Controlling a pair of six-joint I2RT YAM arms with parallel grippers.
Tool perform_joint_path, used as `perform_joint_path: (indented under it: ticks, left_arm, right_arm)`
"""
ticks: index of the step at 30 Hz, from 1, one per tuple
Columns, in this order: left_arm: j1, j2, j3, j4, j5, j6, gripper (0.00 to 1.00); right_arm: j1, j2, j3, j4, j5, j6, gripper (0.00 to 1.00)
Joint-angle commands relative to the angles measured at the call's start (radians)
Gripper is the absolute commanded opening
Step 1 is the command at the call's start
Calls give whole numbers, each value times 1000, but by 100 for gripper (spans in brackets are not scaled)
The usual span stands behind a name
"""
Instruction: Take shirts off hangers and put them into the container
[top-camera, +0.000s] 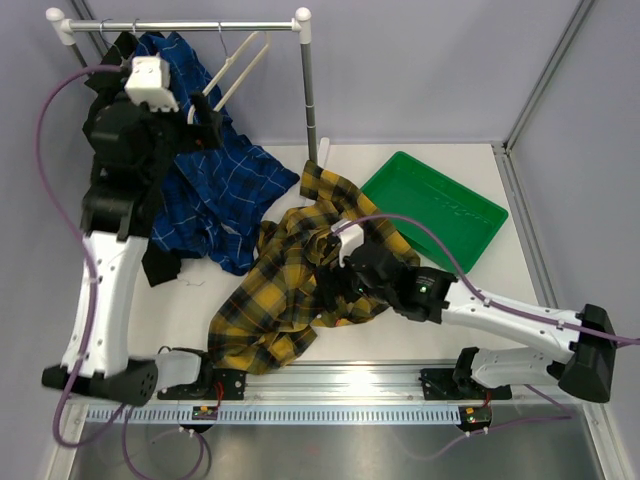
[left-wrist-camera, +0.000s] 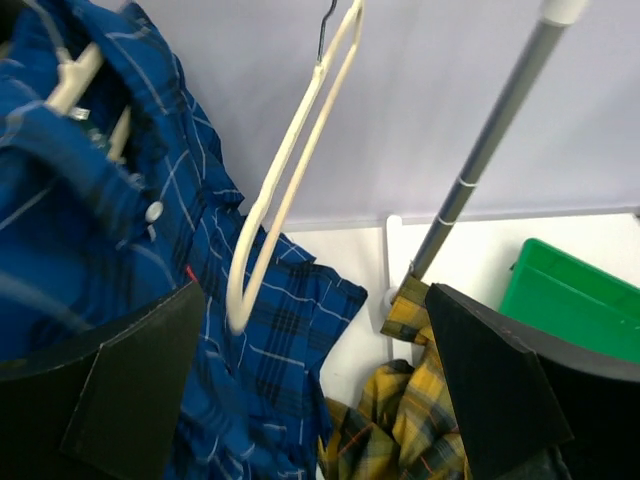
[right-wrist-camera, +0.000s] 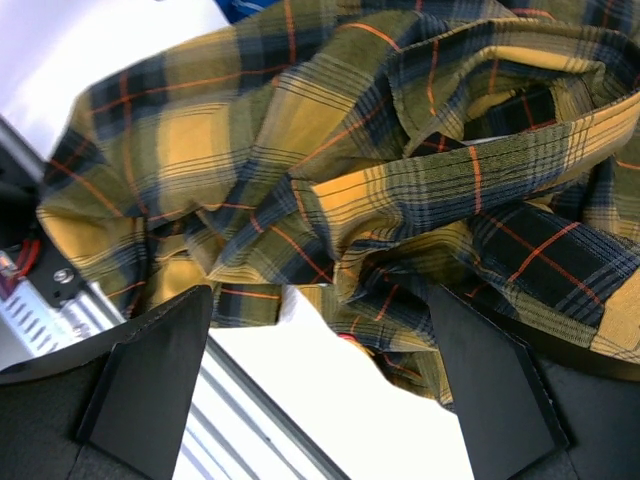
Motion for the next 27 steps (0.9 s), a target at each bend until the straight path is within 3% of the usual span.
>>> perform_joint_path:
  ticks: [1, 6, 15, 24, 27]
  left_arm:
    - [5, -128, -53, -53, 12, -19, 99]
    - [4, -387, -286, -114, -82, -13, 99]
    - [-2, -830, -765, -88, -31, -71, 99]
    - [-18, -937, -980, -10, 13, -135, 99]
    - [-21, -943, -1040, 34, 50, -140, 99]
  right_arm:
    - [10, 74, 64, -13, 82, -1, 100]
    - [11, 185, 126, -27, 181, 120, 100]
    - [11, 441, 208, -20, 271, 266, 99]
    - [8, 645, 282, -11, 308, 306, 99]
    - [1, 697, 307, -17, 294, 302, 90]
